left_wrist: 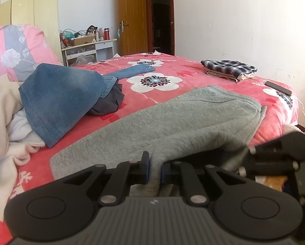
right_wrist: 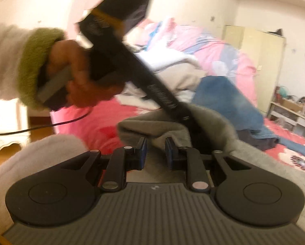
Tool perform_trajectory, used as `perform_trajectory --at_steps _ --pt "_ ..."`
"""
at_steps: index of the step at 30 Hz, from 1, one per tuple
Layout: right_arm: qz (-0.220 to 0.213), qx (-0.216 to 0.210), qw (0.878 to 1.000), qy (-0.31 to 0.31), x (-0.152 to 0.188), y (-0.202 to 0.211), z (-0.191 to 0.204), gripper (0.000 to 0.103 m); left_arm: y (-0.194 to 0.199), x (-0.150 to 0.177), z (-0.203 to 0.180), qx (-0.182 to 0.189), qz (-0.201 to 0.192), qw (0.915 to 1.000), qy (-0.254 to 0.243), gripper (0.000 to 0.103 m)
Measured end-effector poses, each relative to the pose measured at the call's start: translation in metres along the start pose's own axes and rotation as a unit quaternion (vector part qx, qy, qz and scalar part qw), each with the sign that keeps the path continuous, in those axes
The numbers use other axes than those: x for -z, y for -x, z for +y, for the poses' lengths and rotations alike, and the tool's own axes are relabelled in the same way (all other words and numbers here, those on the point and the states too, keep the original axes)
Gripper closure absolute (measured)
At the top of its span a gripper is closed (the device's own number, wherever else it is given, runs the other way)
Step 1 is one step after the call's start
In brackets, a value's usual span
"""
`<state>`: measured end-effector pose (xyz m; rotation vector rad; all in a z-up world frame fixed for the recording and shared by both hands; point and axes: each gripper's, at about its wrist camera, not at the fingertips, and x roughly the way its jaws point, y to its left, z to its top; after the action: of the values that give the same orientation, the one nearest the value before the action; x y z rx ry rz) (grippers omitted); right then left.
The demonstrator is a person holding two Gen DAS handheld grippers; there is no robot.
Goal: Fold clothes
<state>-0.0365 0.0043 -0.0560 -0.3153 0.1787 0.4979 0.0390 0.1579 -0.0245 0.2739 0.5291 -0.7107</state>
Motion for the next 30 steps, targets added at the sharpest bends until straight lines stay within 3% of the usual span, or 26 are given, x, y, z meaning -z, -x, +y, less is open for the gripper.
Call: perform_trajectory --at_steps 8,14,18,21,23,27,30 --pt "-0.015 0.057 0.998 -0.022 -0.003 -0.010 -0.007 0.085 0.004 0.002 -0.003 0.000 -0.006 1.0000 -0.005 0.092" --pt "0.043 0.063 0.995 -0.065 0.002 -0.049 -0.018 0.085 0.009 0.003 -0.003 0.006 -0.010 0.9999 -0.003 0.093" --pt "0.111 0.061 0.987 -0.100 0.013 -0.080 -0.024 0.083 0.013 0.006 -0.003 0.008 -0.009 0.9999 -0.010 0.092" --pt "0.102 0.056 0.986 -0.120 0.013 -0.074 -0.028 0.083 0.017 0.011 -0.003 0.009 -0.007 0.9999 -0.011 0.088" --pt "0.082 0.046 0.987 -0.129 0.011 -0.066 -0.030 0.083 0.023 0.016 0.001 0.007 -0.010 0.9999 0.002 0.078" --pt "0.047 0.006 0.990 -0.135 0.009 -0.058 -0.026 0.083 0.035 0.026 0.009 0.001 -0.016 0.9995 0.027 0.076" --pt "0.057 0.003 0.989 -0.137 0.012 -0.079 -0.020 0.083 0.044 0.034 0.014 -0.003 -0.021 0.9987 0.046 0.076"
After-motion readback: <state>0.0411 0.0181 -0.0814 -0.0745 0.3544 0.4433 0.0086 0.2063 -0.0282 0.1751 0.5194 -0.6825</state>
